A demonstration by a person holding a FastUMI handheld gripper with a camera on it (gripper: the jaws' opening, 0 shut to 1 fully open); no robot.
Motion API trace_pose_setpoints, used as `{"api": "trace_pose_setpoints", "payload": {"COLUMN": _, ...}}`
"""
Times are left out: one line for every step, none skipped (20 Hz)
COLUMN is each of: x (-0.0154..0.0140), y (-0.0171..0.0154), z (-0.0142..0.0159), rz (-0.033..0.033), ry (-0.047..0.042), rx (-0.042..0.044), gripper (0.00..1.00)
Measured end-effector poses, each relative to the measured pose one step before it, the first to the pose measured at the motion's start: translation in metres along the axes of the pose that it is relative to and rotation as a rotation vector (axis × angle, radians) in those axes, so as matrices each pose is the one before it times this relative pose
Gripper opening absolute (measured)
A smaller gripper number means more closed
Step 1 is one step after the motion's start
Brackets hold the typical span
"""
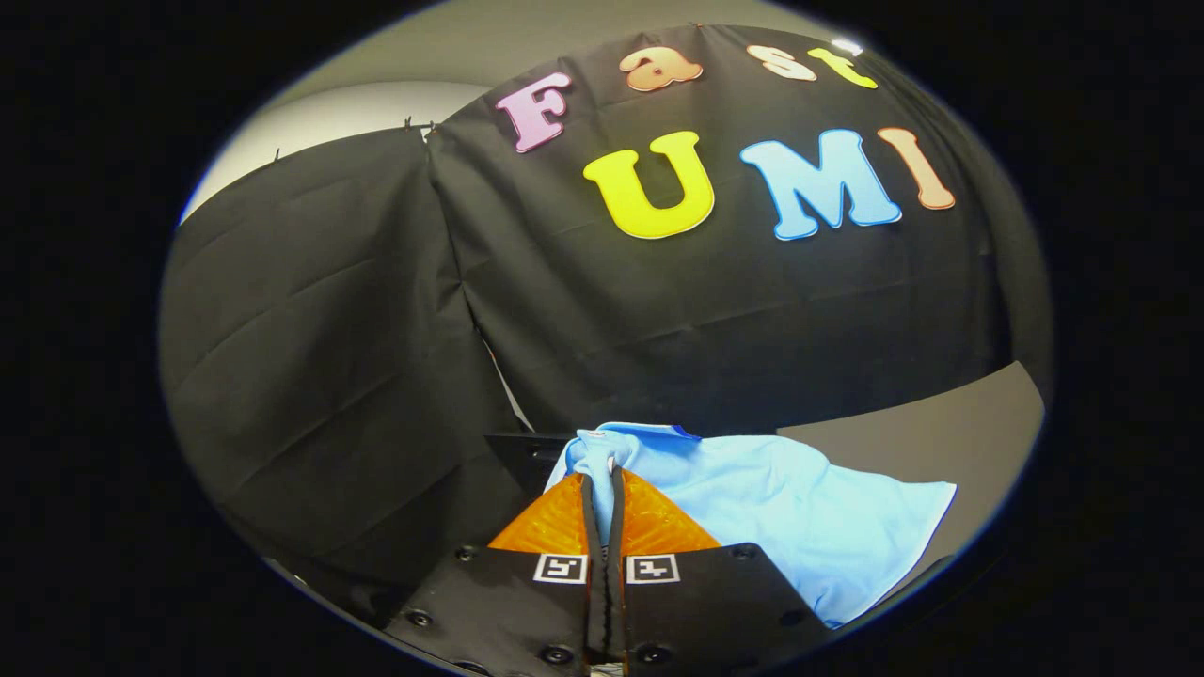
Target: Put the clothes into the washing machine and then close the washing machine lid.
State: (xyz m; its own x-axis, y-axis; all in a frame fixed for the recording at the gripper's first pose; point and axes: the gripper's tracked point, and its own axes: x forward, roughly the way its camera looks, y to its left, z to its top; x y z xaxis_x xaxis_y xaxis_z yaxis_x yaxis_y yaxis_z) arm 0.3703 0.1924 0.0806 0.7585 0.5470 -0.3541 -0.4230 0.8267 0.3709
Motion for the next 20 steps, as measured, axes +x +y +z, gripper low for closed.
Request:
{"api": "trace_pose_setpoints", "payload": {"x": 0.00305, "y": 0.00637, "z": -0.00166, "rz": 0.00442, "ry": 0.00402, "rx": -0.00169, "gripper": 0.01}}
{"api": "trace_pose_setpoints", "payload": {"x": 0.00382, "y": 0.00532, "z": -0.00286, "rz": 0.00383, "ry": 0.00635, "rx": -0.00488, "gripper": 0.01}}
{"api": "trace_pose_setpoints", "payload": {"x": 0.00365, "y": 0.00514, "z": -0.00256, "rz": 0.00179, "ry": 0.00444, "rx": -0.00353, "gripper": 0.01}}
{"api": "trace_pose_setpoints", "payload": {"x": 0.004, "y": 0.0047, "z": -0.00227, "rz": 0.00291, "ry": 0.00441, "rx": -0.00301, "gripper": 0.01}}
{"api": "trace_pose_setpoints", "payload": {"x": 0.00318, "y": 0.00538, "z": -0.00339, "rz": 0.0022, "ry": 0.00445, "rx": -0.00075, "gripper": 0.01}}
{"api": "trace_pose_setpoints", "payload": {"x": 0.00383, "y": 0.00501, "z": -0.00216, "rz": 0.00326, "ry": 0.00484, "rx": -0.00172, "gripper": 0.01}}
{"api": "trace_pose_setpoints", "payload": {"x": 0.00384, "y": 0.00514, "z": -0.00318, "rz": 0.00158, "ry": 0.00414, "rx": -0.00204, "gripper": 0.01}}
{"api": "trace_pose_setpoints", "payload": {"x": 0.00339, "y": 0.00453, "z": -0.00204, "rz": 0.00126, "ry": 0.00327, "rx": -0.00236, "gripper": 0.01}}
{"api": "trace_pose_setpoints", "payload": {"x": 0.00304, "y": 0.00484, "z": -0.0025, "rz": 0.00143, "ry": 0.00301, "rx": -0.00155, "gripper": 0.01}}
{"api": "trace_pose_setpoints", "payload": {"x": 0.00371, "y": 0.00427, "z": -0.0021, "rz": 0.00144, "ry": 0.0026, "rx": 0.00016, "gripper": 0.01}}
{"api": "trace_pose_setpoints", "payload": {"x": 0.00358, "y": 0.00417, "z": -0.00457, "rz": 0.0022, "ry": 0.00502, "rx": -0.00075, "gripper": 0.01}}
{"api": "trace_pose_setpoints", "payload": {"x": 0.00349, "y": 0.00326, "z": -0.00271, "rz": -0.00091, "ry": 0.00518, "rx": -0.0021, "gripper": 0.01}}
{"api": "trace_pose_setpoints", "payload": {"x": 0.00326, "y": 0.00369, "z": -0.00387, "rz": -0.0009, "ry": 0.00419, "rx": -0.00379, "gripper": 0.01}}
{"api": "trace_pose_setpoints", "payload": {"x": 0.00405, "y": 0.00247, "z": -0.00295, "rz": -0.00158, "ry": 0.00452, "rx": -0.00024, "gripper": 0.01}}
{"api": "trace_pose_setpoints", "payload": {"x": 0.00359, "y": 0.00239, "z": -0.00447, "rz": -0.00229, "ry": 0.00627, "rx": 0.00236, "gripper": 0.01}}
{"api": "trace_pose_setpoints", "payload": {"x": 0.00483, "y": 0.00112, "z": -0.00434, "rz": -0.0029, "ry": 0.00708, "rx": 0.0021, "gripper": 0.01}}
{"api": "trace_pose_setpoints", "payload": {"x": 0.00603, "y": 0.00088, "z": -0.00459, "rz": -0.00335, "ry": 0.00892, "rx": 0.00249, "gripper": 0.01}}
{"api": "trace_pose_setpoints", "payload": {"x": 0.00472, "y": 0.00286, "z": -0.00718, "rz": -0.00125, "ry": 0.0069, "rx": 0.00283, "gripper": 0.01}}
{"api": "trace_pose_setpoints", "payload": {"x": 0.00549, "y": 0.00184, "z": -0.00535, "rz": -0.00176, "ry": 0.00719, "rx": 0.00028, "gripper": 0.01}}
{"api": "trace_pose_setpoints", "payload": {"x": 0.006, "y": 0.0015, "z": -0.00495, "rz": -0.00363, "ry": 0.0082, "rx": -0.00146, "gripper": 0.01}}
